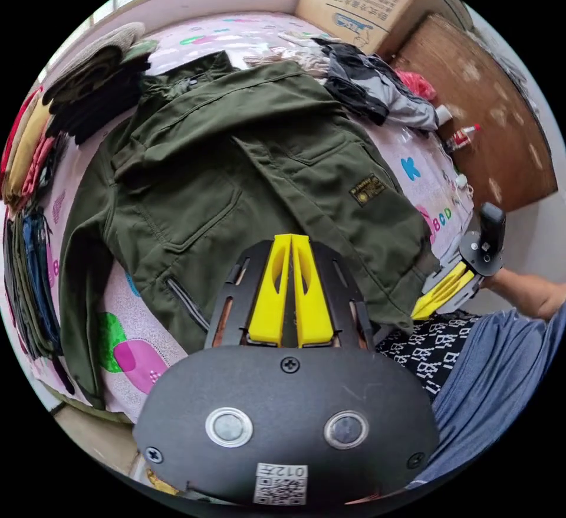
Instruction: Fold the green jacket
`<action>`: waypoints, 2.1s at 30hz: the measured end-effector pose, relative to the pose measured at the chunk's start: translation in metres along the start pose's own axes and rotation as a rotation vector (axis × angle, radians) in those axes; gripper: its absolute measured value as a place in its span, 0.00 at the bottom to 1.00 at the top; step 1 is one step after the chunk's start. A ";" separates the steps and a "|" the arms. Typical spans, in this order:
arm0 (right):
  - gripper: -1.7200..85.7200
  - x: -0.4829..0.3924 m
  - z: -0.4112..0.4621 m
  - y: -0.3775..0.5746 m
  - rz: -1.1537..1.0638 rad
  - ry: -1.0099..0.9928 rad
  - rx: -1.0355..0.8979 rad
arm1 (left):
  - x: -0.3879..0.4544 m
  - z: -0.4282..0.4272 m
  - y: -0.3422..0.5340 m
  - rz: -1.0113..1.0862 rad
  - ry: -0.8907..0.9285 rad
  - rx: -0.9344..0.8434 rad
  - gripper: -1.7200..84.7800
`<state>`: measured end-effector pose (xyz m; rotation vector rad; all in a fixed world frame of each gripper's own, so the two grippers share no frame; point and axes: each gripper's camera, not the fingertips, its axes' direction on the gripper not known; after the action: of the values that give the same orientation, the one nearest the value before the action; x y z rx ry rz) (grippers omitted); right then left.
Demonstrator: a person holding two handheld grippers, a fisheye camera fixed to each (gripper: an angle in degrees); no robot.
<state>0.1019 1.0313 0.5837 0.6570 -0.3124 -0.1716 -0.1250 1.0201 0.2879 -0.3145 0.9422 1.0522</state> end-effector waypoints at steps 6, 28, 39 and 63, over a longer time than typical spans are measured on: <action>0.04 -0.049 0.061 -0.029 -0.038 0.193 -0.087 | 0.036 0.031 -0.009 0.251 -0.078 -0.128 0.02; 0.12 -0.064 0.202 -0.402 -0.584 0.974 -0.006 | -0.300 -0.028 -0.023 -0.635 0.229 0.226 0.02; 0.06 0.000 0.211 -0.497 -0.325 0.737 0.109 | -0.348 -0.029 -0.018 -0.654 0.187 0.251 0.02; 0.08 0.139 0.010 -0.401 0.298 0.941 0.552 | -0.344 0.039 -0.250 -0.183 -0.109 0.063 0.02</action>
<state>0.2054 0.6778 0.3735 1.1447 0.4730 0.5256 0.0497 0.7152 0.5308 -0.2824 0.8312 0.8618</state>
